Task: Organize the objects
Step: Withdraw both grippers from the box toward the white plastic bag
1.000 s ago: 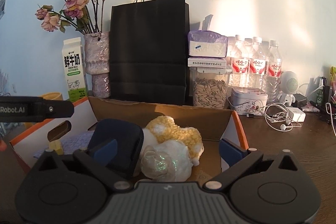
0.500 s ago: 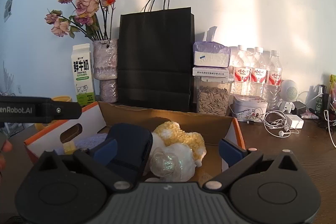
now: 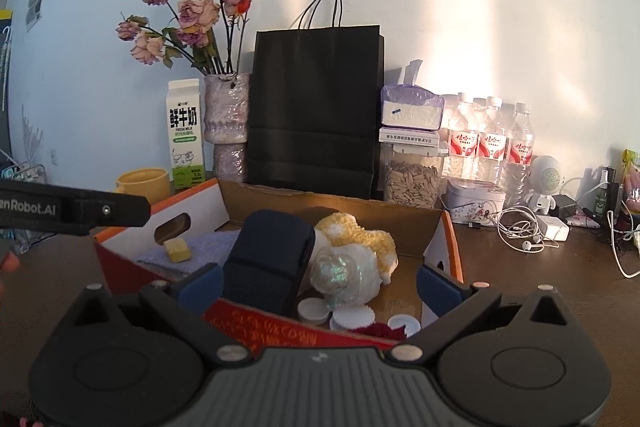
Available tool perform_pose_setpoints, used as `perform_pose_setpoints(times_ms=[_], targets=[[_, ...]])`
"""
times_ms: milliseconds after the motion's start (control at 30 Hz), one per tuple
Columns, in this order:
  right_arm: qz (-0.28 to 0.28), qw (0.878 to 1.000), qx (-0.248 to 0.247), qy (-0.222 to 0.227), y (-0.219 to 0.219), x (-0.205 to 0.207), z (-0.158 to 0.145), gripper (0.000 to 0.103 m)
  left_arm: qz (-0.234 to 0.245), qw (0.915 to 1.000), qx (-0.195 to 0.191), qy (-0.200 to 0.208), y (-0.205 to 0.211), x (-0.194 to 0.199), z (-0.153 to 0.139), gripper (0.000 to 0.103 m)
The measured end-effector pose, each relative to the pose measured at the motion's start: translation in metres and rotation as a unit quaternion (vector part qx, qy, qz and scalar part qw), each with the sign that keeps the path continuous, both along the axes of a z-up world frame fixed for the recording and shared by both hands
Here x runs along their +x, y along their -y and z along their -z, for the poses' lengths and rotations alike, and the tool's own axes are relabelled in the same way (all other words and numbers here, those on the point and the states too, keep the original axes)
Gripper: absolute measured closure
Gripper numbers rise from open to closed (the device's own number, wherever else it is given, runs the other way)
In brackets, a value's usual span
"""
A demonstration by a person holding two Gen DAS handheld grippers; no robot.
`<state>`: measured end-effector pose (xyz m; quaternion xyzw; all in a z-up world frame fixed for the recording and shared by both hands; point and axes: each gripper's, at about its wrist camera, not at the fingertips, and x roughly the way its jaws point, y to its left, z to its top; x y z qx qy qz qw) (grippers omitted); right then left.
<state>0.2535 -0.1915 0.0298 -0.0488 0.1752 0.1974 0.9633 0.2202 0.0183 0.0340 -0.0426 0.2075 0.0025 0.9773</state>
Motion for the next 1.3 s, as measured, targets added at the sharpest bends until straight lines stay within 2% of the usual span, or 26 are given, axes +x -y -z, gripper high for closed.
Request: perform_pose_setpoints(times_ms=[267,433,600,867,1000,1233,1300], targets=[[-0.003,1.0,-0.007,-0.008,0.011,-0.033,0.006,0.0,0.004,0.9997,0.007,-0.021,-0.004,-0.031,0.006,0.0],[-0.006,1.0,-0.01,-0.015,0.017,-0.053,0.012,0.0,0.015,0.9987,0.009,-0.048,-0.004,-0.05,0.018,0.0],[-0.008,1.0,-0.013,-0.02,0.022,-0.07,0.016,0.0,0.031,0.996,-0.005,-0.083,-0.005,-0.068,0.033,0.0],[-0.009,0.999,-0.011,-0.031,0.029,-0.092,0.024,0.0,0.048,0.9942,0.001,-0.096,0.005,-0.097,0.048,0.0],[-0.012,0.999,-0.011,-0.037,0.03,-0.099,0.028,0.0,0.06,0.9927,0.0,-0.104,0.011,-0.102,0.056,0.008],[-0.011,0.999,-0.007,-0.04,0.034,-0.105,0.031,0.0,0.08,0.9907,-0.002,-0.11,0.022,-0.104,0.064,0.043],[-0.011,0.999,-0.006,-0.042,0.035,-0.105,0.032,0.0,0.084,0.99,-0.004,-0.113,0.024,-0.104,0.066,0.049]])
